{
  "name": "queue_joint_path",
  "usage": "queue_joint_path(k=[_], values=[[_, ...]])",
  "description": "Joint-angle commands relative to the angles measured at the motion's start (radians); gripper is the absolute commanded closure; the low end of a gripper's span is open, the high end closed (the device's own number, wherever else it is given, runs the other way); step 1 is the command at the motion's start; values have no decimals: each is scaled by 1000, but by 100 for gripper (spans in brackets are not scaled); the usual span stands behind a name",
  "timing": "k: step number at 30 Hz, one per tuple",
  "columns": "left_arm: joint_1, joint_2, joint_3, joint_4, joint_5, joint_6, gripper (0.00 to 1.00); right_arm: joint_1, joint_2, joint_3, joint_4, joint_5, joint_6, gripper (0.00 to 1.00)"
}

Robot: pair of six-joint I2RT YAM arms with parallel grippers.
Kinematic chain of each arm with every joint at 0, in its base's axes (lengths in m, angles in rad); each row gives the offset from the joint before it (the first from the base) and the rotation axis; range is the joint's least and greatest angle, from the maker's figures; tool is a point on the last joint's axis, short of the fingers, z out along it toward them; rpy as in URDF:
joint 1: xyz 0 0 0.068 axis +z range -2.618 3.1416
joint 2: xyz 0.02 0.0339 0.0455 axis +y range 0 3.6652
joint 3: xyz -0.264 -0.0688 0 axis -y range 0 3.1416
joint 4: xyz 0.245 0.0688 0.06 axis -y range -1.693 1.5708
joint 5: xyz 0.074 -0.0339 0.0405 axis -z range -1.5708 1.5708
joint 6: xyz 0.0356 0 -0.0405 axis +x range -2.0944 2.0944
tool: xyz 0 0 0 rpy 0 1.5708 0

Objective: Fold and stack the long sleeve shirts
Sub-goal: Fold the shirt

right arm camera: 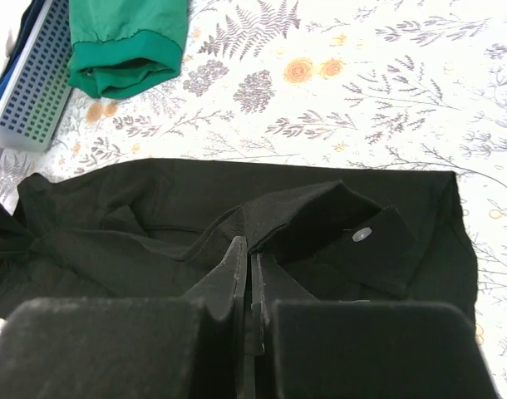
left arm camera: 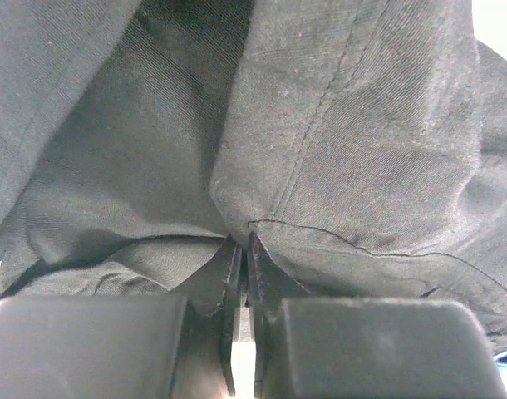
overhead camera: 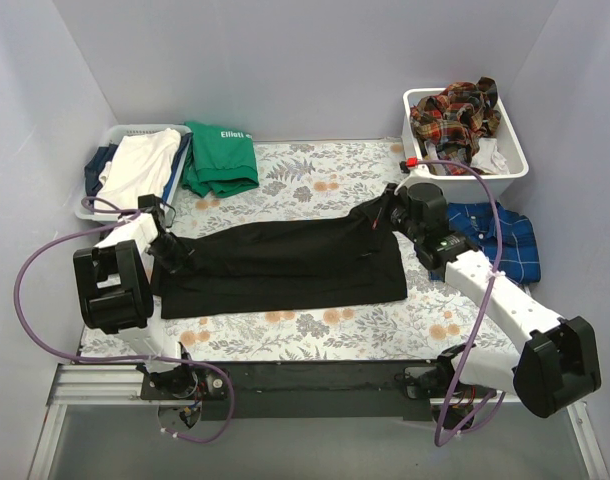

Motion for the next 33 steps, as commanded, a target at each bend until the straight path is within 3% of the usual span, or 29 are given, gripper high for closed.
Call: queue_joint_path(k=[1, 13, 24, 33], values=[[6, -47, 22, 5, -28, 5, 100, -4, -63, -11, 7, 72, -13, 99], [6, -202, -76, -65, -102, 23, 100, -7, -48, -34, -85, 75, -29, 99], [6, -104, -173, 4, -20, -21, 100, -7, 328, 31, -217, -207, -61, 99], [3, -171, -254, -47, 20, -49, 99, -7, 391, 23, -392, -164, -73, 99]])
